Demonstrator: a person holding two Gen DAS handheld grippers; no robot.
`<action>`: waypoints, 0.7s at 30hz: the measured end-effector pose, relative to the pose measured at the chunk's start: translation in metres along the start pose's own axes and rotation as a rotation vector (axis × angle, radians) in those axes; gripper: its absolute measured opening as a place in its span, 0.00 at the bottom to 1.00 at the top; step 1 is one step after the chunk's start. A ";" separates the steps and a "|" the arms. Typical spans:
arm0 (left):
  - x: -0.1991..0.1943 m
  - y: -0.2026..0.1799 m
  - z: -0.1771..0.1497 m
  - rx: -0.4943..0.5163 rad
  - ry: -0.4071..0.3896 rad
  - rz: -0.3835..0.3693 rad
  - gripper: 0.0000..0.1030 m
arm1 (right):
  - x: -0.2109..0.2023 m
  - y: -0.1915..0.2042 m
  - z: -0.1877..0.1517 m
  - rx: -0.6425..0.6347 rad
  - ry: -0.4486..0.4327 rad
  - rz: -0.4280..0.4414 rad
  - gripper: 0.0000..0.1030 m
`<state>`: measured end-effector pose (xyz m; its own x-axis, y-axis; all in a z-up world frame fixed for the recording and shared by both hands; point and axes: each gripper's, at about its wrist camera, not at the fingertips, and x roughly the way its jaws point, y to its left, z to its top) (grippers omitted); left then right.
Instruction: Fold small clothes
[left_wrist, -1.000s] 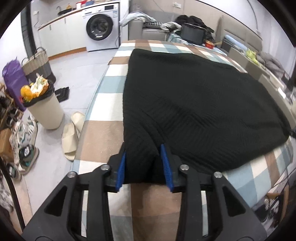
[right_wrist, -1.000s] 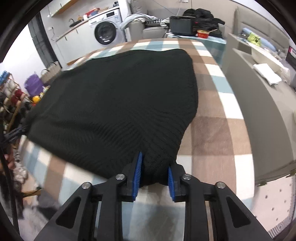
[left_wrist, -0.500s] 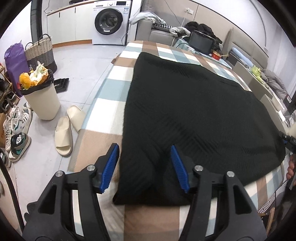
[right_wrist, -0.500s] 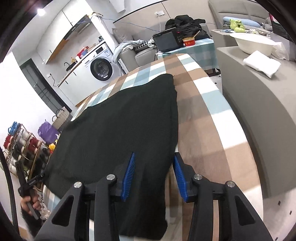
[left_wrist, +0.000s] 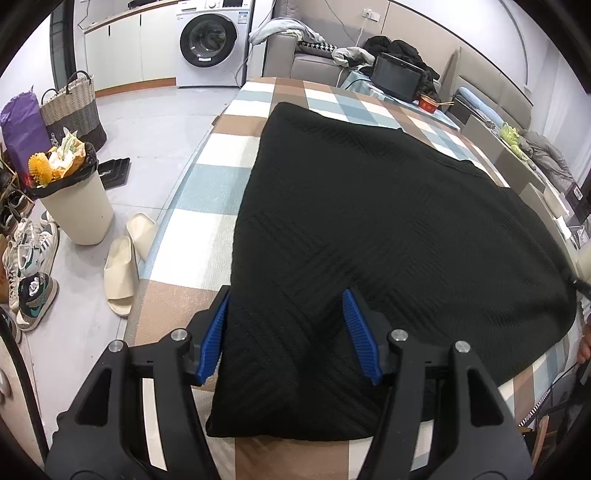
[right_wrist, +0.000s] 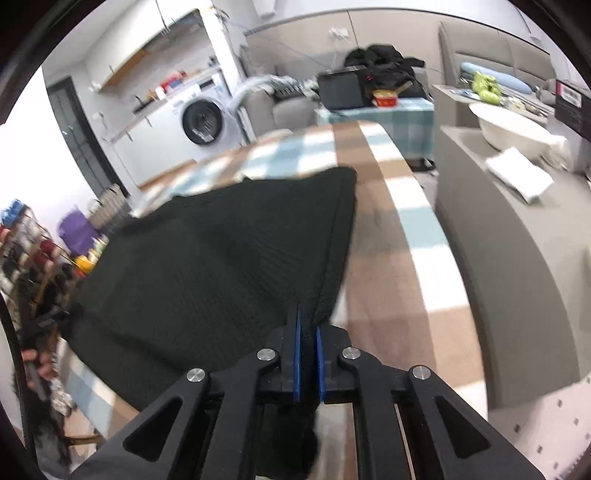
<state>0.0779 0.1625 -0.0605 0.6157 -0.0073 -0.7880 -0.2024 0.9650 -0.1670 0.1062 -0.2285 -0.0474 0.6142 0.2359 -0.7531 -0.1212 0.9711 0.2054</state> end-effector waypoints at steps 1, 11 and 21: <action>0.001 0.000 0.000 -0.003 0.004 -0.003 0.55 | 0.003 -0.001 -0.004 0.010 0.018 -0.001 0.07; -0.015 -0.003 -0.015 0.023 -0.006 -0.010 0.62 | -0.020 -0.027 -0.041 0.209 0.051 0.204 0.25; -0.019 -0.001 -0.027 0.016 0.008 -0.005 0.63 | -0.050 -0.003 -0.031 0.102 -0.041 0.133 0.07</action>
<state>0.0458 0.1548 -0.0620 0.6105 -0.0142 -0.7919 -0.1873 0.9689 -0.1618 0.0518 -0.2419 -0.0294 0.6298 0.3585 -0.6891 -0.1251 0.9224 0.3655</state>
